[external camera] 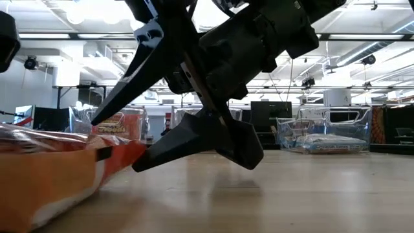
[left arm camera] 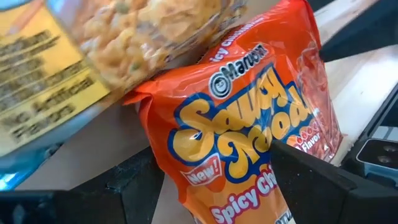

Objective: Sort Maruchan noodles
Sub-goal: Put the orange noodle pack into the left transparent bin

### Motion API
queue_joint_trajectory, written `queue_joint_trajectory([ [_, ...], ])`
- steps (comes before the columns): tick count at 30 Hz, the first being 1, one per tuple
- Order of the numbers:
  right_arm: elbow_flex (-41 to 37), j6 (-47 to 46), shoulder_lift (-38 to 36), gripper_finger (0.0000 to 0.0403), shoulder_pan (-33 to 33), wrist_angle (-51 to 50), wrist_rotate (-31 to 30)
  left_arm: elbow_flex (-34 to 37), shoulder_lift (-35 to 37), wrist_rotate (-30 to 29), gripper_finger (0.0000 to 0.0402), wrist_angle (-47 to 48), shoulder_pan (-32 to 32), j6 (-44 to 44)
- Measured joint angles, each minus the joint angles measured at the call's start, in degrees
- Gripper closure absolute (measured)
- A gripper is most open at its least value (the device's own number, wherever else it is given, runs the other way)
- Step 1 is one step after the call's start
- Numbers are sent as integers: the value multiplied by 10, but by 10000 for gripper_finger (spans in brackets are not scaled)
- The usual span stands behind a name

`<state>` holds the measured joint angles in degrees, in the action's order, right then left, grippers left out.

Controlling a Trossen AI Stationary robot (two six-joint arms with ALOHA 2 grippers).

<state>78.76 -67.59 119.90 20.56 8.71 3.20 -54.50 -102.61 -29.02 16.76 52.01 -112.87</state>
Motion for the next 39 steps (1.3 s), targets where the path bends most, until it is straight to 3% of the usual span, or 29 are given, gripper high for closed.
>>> queue_joint_trajectory([
  [18, -1, 60, 0, 195, -3, 10, 31, 0, 0, 0, 135, -9, -46, 74],
  [32, -1, 92, 0, 305, -2, 18, 31, 0, 2, -3, 135, -10, -44, 79],
  [39, -1, 113, 0, 329, -2, 19, 36, 0, 34, -6, 135, -16, -26, 134],
])
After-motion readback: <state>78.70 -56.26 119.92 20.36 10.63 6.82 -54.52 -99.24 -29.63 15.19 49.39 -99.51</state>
